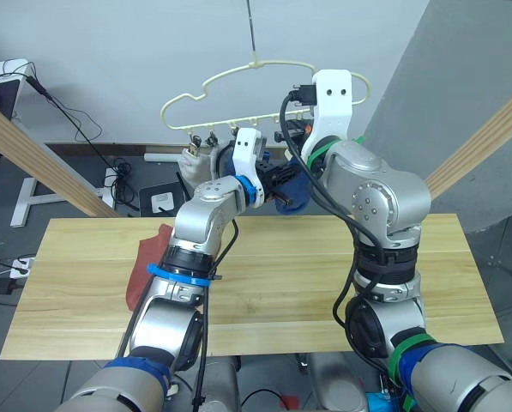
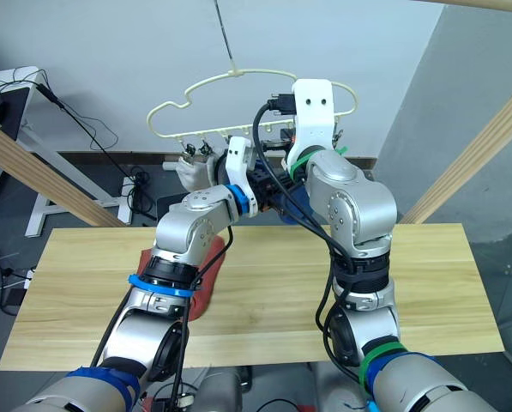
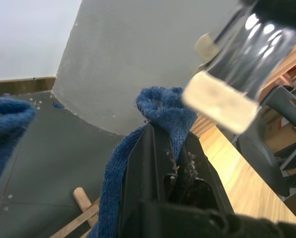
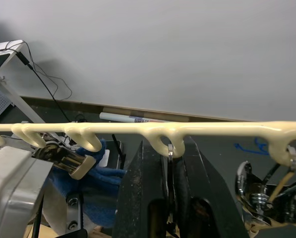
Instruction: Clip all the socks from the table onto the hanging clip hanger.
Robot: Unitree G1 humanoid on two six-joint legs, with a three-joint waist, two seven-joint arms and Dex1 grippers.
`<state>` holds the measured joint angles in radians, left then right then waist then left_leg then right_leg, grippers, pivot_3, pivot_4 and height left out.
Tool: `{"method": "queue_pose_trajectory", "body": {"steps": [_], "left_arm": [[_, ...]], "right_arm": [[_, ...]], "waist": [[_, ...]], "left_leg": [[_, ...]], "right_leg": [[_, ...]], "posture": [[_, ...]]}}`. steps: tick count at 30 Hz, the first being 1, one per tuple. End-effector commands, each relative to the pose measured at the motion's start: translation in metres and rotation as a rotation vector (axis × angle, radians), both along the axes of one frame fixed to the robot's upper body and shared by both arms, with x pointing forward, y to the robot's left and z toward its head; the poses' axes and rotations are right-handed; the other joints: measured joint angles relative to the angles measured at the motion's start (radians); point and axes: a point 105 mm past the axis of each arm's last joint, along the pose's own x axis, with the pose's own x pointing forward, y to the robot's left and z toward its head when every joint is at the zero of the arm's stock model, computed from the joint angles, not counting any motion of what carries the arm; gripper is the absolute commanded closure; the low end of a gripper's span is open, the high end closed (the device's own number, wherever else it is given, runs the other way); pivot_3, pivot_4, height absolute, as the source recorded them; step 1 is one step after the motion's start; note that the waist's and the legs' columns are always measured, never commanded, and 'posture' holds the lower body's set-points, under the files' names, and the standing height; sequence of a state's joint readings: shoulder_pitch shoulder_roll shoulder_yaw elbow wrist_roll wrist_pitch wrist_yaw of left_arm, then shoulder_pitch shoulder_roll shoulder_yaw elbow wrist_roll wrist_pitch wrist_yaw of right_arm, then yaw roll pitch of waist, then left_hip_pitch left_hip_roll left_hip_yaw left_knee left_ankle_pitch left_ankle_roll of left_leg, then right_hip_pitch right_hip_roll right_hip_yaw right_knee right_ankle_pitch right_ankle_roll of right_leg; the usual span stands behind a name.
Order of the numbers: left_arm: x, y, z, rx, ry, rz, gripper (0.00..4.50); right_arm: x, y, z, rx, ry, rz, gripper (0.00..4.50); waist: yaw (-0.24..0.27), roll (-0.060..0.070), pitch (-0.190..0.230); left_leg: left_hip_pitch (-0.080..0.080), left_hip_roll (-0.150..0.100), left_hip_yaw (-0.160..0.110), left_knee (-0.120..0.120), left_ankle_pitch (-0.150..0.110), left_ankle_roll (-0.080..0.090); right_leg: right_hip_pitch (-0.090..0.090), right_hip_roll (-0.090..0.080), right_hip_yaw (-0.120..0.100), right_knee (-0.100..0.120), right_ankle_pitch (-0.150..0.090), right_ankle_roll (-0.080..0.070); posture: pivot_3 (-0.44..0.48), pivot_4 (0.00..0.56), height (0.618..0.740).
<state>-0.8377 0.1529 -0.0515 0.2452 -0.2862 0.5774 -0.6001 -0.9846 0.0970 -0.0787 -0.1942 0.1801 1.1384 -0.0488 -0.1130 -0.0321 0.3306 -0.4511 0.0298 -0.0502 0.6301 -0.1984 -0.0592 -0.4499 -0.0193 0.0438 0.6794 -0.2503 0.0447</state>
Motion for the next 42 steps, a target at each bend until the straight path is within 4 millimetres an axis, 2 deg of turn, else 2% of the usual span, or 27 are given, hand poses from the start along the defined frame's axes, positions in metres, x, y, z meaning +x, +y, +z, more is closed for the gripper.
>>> {"method": "queue_pose_trajectory", "body": {"steps": [1,8,16,39,42], "left_arm": [[-0.008,-0.005,0.023,-0.039,-0.063,-0.033,4.45],[-0.013,-0.004,0.028,-0.041,-0.067,-0.047,4.45],[-0.017,0.003,0.025,-0.015,-0.059,-0.039,4.45],[-0.013,0.003,0.038,-0.075,-0.079,-0.013,4.45],[-0.013,0.003,0.037,-0.074,-0.078,-0.013,4.5]], "right_arm": [[-0.006,0.003,0.017,0.029,-0.071,0.014,4.5],[-0.007,0.003,0.017,0.03,-0.074,0.016,4.5],[-0.007,0.004,0.018,0.03,-0.08,0.021,4.5],[-0.007,0.004,0.017,0.027,-0.073,0.027,4.5],[-0.007,0.005,0.016,0.029,-0.068,0.031,3.56]], "waist": [[0.0,0.0,0.0],[0.0,0.0,0.0],[0.0,0.0,0.0],[0.001,0.0,0.0],[0.001,0.0,0.0]], "left_leg": [[0.0,0.0,0.0,0.0,0.0,0.0],[0.0,0.0,0.0,0.0,0.0,0.0],[0.0,0.0,0.0,0.0,0.0,0.0],[0.0,0.0,0.0,0.0,0.0,0.0],[0.0,0.0,0.0,0.0,0.0,0.0]], "right_leg": [[0.0,0.0,0.0,0.0,0.0,0.0],[0.0,0.0,0.0,0.0,0.0,0.0],[0.0,0.0,0.0,0.0,0.0,0.0],[0.0,0.0,0.0,0.0,0.0,0.0],[0.0,0.0,0.0,0.0,0.0,0.0]], "posture": [[-0.19,0.359,0.74],[-0.188,0.357,0.74],[-0.179,0.353,0.74],[-0.179,0.359,0.74],[-0.179,0.359,0.74]]}}
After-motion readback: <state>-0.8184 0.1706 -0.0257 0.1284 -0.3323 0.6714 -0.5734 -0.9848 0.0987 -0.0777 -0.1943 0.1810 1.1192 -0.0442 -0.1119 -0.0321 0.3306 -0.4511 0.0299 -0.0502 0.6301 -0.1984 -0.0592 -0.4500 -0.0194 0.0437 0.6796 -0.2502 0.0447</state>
